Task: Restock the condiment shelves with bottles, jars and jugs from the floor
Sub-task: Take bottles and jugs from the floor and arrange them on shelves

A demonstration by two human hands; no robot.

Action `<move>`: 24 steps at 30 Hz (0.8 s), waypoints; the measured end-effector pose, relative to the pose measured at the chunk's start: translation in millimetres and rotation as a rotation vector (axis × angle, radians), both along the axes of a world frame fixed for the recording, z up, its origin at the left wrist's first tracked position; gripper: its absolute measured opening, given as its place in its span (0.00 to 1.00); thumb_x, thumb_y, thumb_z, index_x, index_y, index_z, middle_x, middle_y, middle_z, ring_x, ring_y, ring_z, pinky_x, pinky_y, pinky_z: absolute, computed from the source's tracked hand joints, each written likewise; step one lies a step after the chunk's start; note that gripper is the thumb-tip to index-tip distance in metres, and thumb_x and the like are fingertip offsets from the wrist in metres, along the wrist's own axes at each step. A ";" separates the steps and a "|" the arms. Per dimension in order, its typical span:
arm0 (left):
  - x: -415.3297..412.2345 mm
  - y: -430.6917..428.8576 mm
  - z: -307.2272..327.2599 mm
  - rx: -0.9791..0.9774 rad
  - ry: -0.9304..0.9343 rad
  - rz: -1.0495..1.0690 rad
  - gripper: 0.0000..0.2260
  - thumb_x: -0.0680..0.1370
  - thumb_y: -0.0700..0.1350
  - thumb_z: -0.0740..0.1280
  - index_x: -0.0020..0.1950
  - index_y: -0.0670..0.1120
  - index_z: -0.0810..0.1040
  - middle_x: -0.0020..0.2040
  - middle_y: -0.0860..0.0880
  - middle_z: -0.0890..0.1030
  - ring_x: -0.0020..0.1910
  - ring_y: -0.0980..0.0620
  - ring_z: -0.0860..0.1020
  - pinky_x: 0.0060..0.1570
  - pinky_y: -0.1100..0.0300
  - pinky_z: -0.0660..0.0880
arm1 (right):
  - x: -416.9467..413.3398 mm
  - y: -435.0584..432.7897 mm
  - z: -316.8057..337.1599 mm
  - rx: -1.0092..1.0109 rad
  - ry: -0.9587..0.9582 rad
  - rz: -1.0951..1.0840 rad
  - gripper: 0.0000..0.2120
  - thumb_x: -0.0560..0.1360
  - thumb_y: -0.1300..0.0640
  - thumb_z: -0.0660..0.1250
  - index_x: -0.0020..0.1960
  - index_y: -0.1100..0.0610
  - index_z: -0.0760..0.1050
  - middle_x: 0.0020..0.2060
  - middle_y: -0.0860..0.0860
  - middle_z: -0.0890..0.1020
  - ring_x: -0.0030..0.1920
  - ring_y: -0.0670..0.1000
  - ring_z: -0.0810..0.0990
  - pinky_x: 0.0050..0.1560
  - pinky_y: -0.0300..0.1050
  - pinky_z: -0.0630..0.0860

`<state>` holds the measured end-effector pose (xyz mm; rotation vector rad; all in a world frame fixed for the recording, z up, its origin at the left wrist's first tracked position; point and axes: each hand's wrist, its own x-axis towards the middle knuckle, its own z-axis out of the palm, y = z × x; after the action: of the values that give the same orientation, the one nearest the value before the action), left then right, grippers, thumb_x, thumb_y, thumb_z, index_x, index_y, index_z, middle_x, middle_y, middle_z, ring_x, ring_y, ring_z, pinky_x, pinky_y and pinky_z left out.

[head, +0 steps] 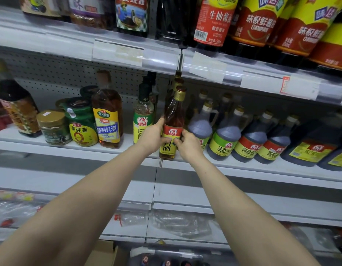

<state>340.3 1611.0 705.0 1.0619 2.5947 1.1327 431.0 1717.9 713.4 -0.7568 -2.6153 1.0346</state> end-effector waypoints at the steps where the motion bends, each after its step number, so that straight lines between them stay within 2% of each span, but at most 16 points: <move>1: -1.2 0.5 -0.5 -0.001 -0.001 0.003 0.39 0.75 0.42 0.74 0.79 0.44 0.56 0.66 0.42 0.78 0.64 0.42 0.77 0.64 0.48 0.74 | -0.7 0.5 -0.4 0.001 0.000 -0.002 0.19 0.81 0.59 0.65 0.71 0.59 0.72 0.63 0.57 0.81 0.62 0.59 0.78 0.64 0.56 0.75; 6: -6.0 3.6 -2.5 0.025 0.005 0.013 0.36 0.74 0.41 0.75 0.77 0.43 0.60 0.64 0.42 0.79 0.62 0.43 0.78 0.62 0.49 0.75 | -5.0 2.4 -1.8 -0.002 0.006 -0.012 0.19 0.81 0.59 0.65 0.71 0.58 0.71 0.63 0.56 0.81 0.62 0.58 0.78 0.64 0.54 0.75; 12: -13.1 8.1 -4.0 0.016 -0.035 0.024 0.25 0.74 0.41 0.75 0.67 0.41 0.69 0.59 0.41 0.81 0.58 0.42 0.80 0.60 0.46 0.76 | -11.9 4.7 -2.9 -0.018 0.014 -0.027 0.18 0.81 0.61 0.64 0.70 0.58 0.72 0.61 0.57 0.81 0.61 0.59 0.79 0.63 0.53 0.75; 24: -21.6 14.5 -5.3 0.026 -0.062 0.037 0.27 0.74 0.41 0.74 0.71 0.41 0.68 0.63 0.41 0.80 0.62 0.42 0.78 0.63 0.45 0.74 | -18.6 7.6 -6.9 -0.006 -0.043 -0.021 0.19 0.81 0.62 0.63 0.71 0.57 0.70 0.63 0.57 0.80 0.63 0.61 0.77 0.65 0.54 0.74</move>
<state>318.7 1625.5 699.7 0.9710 2.5688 1.1912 412.5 1725.5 706.4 -0.8146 -2.6358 1.0316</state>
